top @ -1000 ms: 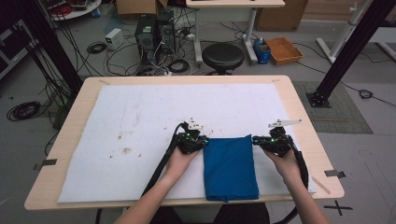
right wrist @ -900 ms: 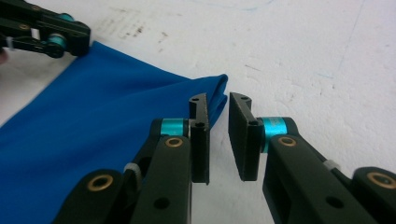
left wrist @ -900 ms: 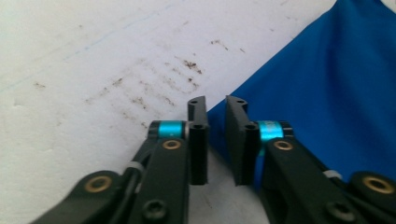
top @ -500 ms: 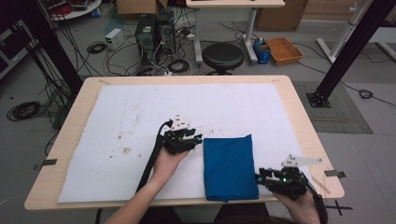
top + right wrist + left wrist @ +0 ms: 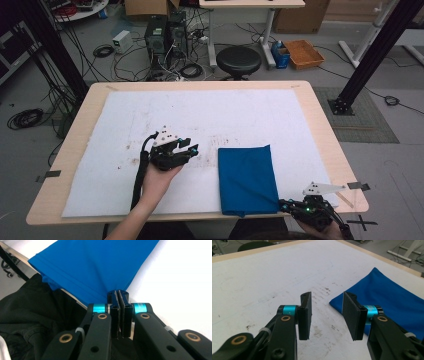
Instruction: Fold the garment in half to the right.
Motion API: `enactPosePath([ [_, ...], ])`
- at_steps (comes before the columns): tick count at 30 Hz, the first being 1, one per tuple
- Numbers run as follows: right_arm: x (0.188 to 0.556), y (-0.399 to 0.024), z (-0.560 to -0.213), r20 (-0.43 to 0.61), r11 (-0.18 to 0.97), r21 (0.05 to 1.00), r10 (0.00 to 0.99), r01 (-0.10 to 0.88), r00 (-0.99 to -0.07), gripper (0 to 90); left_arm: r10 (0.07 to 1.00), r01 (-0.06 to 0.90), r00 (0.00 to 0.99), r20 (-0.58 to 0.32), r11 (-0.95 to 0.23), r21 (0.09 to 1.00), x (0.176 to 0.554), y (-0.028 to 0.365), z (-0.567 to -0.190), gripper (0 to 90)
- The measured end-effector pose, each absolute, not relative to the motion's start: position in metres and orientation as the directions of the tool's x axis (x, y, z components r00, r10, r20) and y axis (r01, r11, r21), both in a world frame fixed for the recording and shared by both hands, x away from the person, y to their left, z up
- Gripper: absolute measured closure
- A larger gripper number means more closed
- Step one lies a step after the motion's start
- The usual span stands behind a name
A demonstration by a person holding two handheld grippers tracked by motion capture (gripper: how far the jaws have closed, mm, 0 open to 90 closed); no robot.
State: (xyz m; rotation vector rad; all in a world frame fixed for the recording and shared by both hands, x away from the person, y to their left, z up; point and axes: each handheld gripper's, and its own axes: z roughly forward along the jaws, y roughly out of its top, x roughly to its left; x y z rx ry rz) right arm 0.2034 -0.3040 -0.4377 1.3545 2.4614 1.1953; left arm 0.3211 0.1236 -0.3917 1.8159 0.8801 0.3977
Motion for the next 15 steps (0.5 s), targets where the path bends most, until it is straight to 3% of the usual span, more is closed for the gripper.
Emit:
enactPosePath([
  [8,0.209,-0.313,-0.418,0.22,0.269,0.757,0.754,0.596,-0.619,65.6,0.686,0.324,0.717,-0.119,-0.177,0.929,0.317,0.14,-0.381,43.5],
  [15,0.244,-0.321,-0.388,0.156,0.22,0.845,0.771,0.488,-0.618,43.2,0.691,0.267,0.717,-0.087,-0.157,0.951,0.315,0.165,-0.367,36.7],
])
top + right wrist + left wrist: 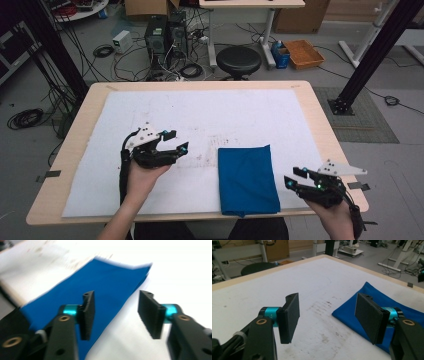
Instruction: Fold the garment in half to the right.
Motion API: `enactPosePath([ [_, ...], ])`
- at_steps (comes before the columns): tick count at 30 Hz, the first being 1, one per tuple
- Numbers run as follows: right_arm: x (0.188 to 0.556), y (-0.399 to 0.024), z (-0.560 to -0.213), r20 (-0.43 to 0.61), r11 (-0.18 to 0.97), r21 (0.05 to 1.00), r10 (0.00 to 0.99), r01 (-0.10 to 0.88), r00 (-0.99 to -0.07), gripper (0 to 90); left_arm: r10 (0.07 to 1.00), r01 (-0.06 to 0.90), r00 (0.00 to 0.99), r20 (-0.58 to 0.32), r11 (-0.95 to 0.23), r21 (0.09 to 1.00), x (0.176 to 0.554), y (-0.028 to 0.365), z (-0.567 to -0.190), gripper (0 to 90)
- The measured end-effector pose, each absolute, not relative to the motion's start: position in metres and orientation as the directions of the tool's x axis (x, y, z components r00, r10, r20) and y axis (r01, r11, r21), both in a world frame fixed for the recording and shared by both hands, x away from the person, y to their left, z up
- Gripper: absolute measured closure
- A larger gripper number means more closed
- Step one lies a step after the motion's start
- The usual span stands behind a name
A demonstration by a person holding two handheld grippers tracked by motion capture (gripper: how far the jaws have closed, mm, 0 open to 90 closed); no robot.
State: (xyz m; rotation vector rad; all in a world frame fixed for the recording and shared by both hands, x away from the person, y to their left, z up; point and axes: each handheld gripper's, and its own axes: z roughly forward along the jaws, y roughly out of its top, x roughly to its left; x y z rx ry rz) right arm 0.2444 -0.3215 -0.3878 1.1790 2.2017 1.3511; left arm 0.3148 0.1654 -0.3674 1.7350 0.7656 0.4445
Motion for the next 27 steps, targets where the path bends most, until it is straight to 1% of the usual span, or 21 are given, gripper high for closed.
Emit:
enactPosePath([
  [3,0.265,-0.324,-0.376,0.133,0.206,0.869,0.777,0.449,-0.615,39.6,0.689,0.245,0.722,-0.065,-0.167,0.955,0.314,0.178,-0.362,36.6],
  [6,0.288,-0.325,-0.368,0.126,0.193,0.883,0.782,0.429,-0.61,37.8,0.702,0.233,0.71,-0.056,-0.16,0.959,0.314,0.189,-0.358,36.6],
  [9,0.308,-0.324,-0.362,0.137,0.166,0.893,0.785,0.418,-0.604,35.8,0.699,0.217,0.714,-0.047,-0.157,0.964,0.315,0.2,-0.355,36.6],
  [13,0.328,-0.319,-0.355,0.143,0.157,0.901,0.773,0.404,-0.618,33.1,0.69,0.198,0.722,-0.037,-0.156,0.968,0.316,0.21,-0.354,36.6],
  [18,0.332,-0.311,-0.353,0.124,0.164,0.914,0.757,0.37,-0.642,32.0,0.691,0.197,0.722,-0.029,-0.165,0.966,0.316,0.217,-0.356,36.6],
  [27,0.335,-0.316,-0.361,0.135,0.172,0.906,0.75,0.387,-0.648,31.4,0.684,0.19,0.729,-0.014,-0.183,0.965,0.315,0.213,-0.359,36.6],
])
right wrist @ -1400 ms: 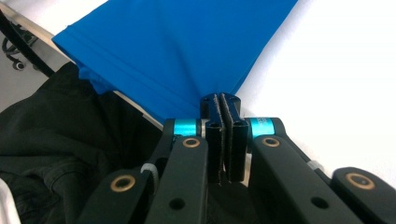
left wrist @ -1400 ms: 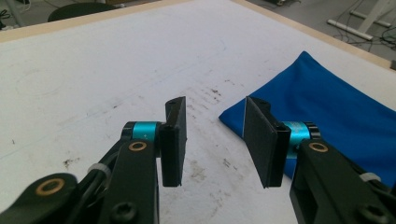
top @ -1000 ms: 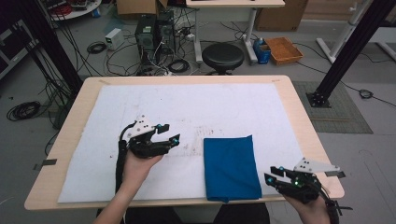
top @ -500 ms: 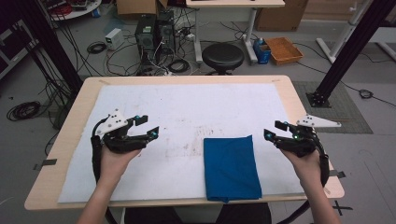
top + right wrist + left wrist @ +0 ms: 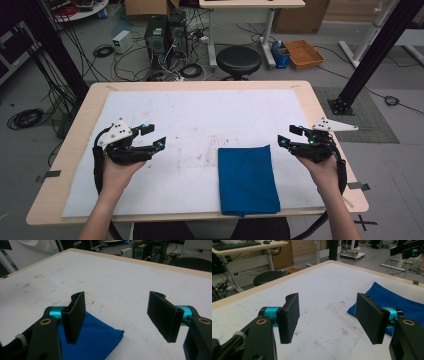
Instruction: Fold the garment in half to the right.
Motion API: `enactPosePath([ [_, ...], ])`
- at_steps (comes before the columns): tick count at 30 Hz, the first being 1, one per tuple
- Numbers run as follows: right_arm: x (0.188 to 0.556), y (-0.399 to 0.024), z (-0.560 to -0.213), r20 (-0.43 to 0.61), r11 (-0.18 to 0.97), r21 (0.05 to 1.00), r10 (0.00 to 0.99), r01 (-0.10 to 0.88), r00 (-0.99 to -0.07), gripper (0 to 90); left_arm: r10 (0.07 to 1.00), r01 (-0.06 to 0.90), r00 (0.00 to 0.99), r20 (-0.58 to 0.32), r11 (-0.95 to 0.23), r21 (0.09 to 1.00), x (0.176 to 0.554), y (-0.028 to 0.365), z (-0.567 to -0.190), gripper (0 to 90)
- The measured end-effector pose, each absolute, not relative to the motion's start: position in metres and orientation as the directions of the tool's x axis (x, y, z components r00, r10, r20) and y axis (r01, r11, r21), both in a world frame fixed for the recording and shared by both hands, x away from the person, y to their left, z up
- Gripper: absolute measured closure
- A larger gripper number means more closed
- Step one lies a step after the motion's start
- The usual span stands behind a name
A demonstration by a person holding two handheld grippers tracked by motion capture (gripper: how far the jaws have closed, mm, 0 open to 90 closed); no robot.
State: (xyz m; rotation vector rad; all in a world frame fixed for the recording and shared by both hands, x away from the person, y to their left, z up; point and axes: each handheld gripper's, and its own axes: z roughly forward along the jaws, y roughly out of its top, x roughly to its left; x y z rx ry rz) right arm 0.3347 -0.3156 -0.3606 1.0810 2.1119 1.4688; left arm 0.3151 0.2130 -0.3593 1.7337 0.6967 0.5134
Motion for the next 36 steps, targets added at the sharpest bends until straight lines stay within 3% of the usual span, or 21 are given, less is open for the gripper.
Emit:
enactPosePath([
  [36,0.3382,-0.3137,-0.3645,0.143,0.186,0.895,0.741,0.405,-0.656,30.6,0.67,0.205,0.742,-0.021,-0.197,0.959,0.3154,0.2103,-0.366,36.6],
])
